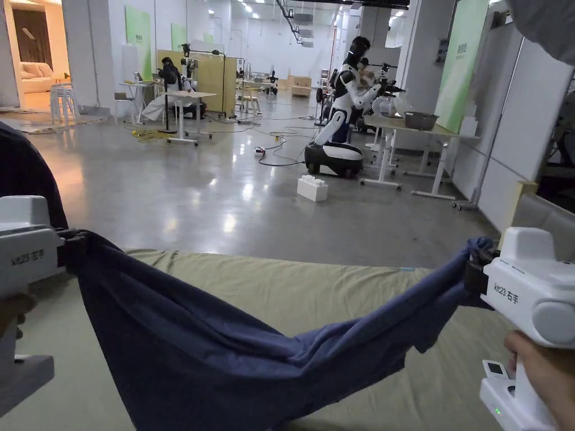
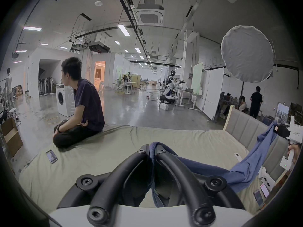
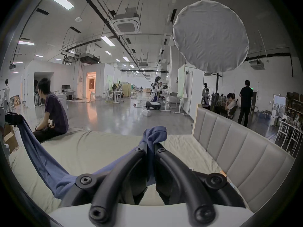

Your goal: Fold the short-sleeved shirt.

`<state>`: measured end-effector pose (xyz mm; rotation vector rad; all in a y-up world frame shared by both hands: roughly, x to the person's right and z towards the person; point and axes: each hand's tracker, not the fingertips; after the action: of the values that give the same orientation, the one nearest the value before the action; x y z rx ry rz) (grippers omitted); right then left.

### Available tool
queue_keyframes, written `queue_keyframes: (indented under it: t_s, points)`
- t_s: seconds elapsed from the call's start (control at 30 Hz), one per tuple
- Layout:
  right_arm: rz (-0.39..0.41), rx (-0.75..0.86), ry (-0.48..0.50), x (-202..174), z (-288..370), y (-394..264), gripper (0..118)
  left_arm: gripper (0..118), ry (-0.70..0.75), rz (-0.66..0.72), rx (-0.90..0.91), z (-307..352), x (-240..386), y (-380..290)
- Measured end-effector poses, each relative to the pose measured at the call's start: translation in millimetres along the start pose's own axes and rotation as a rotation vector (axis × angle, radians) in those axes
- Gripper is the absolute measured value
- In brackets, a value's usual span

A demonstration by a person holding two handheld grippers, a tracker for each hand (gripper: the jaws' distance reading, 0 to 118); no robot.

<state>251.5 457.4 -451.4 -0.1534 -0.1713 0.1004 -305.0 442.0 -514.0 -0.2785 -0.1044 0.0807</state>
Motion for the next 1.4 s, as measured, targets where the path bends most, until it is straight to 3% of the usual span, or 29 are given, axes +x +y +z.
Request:
queue_keyframes:
  t_s: [0.1,0.37,1.07,1.4]
  points:
    - [0.002,-0.001,-0.028,3,-3,12,7,6,0.015,-0.006,0.001,14,10,25]
    - [0.017,-0.023,-0.086,12,-23,22,7,6,0.049,0.022,-0.057,-39,-50,30]
    - [0.043,0.023,-0.107,-1,-101,86,7,6,0.089,-0.003,0.001,-93,-39,84]
    - [0.05,-0.04,-0.08,-17,-74,20,7,6,0.074,-0.06,-0.058,-77,-31,11]
